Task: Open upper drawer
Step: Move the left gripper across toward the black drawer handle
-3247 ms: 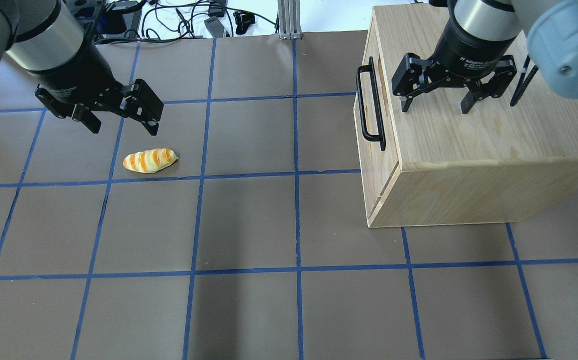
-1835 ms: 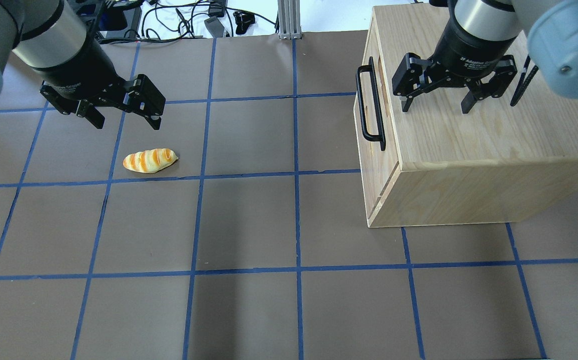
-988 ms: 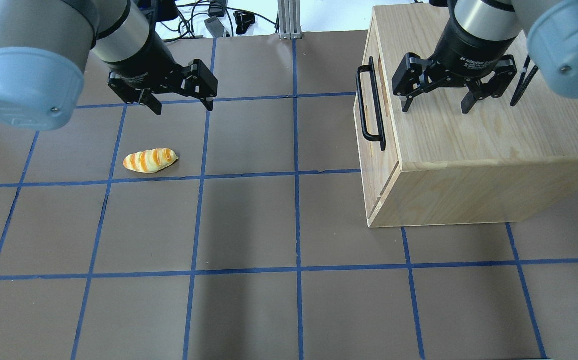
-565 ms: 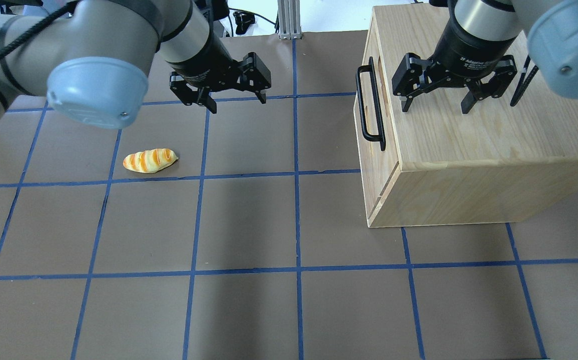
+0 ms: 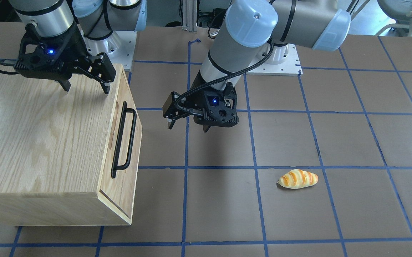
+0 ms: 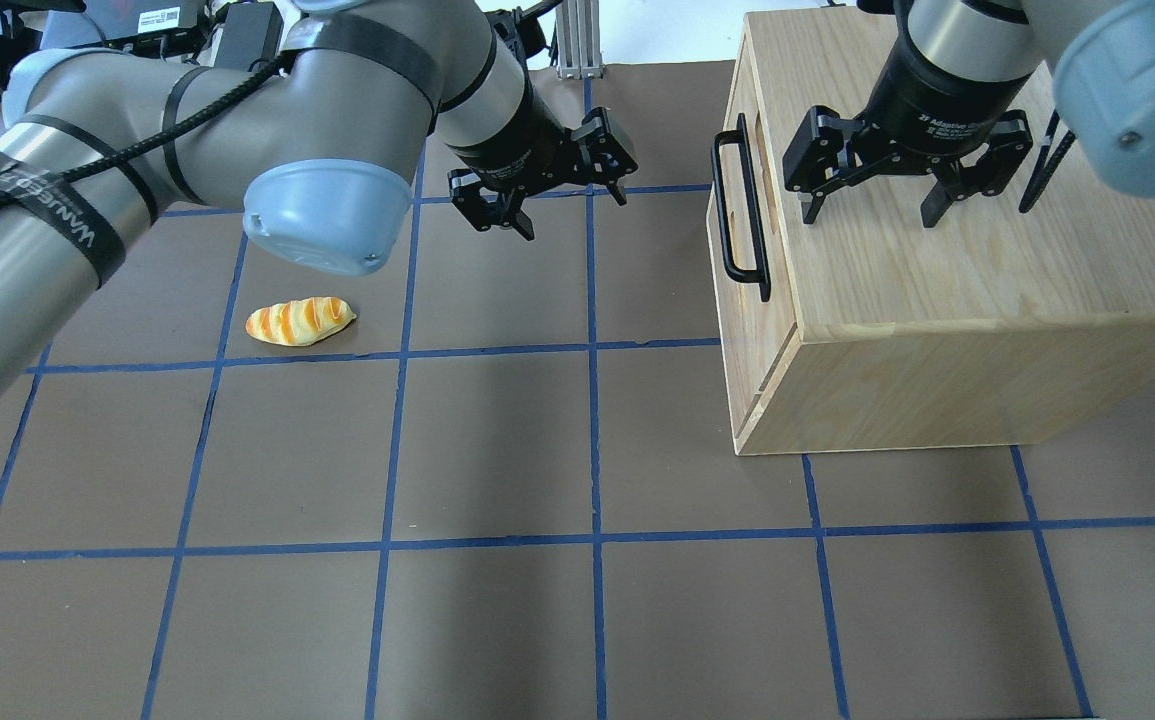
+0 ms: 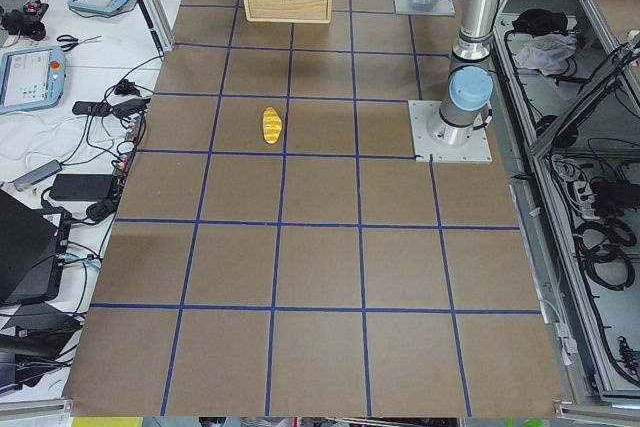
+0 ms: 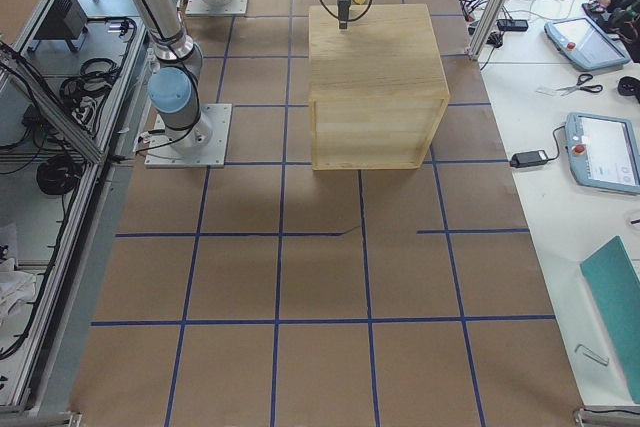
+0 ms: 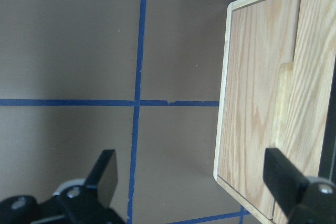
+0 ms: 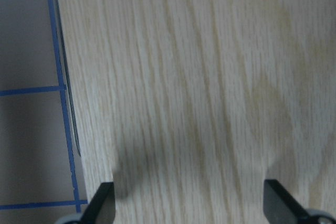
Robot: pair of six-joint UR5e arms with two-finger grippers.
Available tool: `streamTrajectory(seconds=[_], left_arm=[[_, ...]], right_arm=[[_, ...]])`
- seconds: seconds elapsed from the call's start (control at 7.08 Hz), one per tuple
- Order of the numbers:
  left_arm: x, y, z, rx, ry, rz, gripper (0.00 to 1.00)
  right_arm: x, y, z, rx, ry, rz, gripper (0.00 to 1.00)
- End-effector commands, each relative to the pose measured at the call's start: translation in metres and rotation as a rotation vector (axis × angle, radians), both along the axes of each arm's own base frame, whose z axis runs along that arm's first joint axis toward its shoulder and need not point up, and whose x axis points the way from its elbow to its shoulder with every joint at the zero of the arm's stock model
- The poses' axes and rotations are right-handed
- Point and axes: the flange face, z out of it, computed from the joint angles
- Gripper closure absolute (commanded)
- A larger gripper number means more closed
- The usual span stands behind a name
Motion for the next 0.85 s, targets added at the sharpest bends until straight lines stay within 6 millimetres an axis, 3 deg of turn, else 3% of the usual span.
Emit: streamTrajectory(seconds=[0.0,0.42,0.71], left_arm=[[-0.026,-0.005,-0.005,0.014,0.014,0.029,0.0],[-0.057,-0.008,-0.004,0.024,0.03,0.062,0.0],[-0.07,-0.009,-0.016,0.023,0.039,0.071,0.0]], right_arm=[[0.0,0.0,0.0,0.0,0.001,0.0,0.0],[0.0,0.0,0.0,0.0,0.001,0.0,0.0],[0.0,0.0,0.0,0.0,0.001,0.0,0.0]])
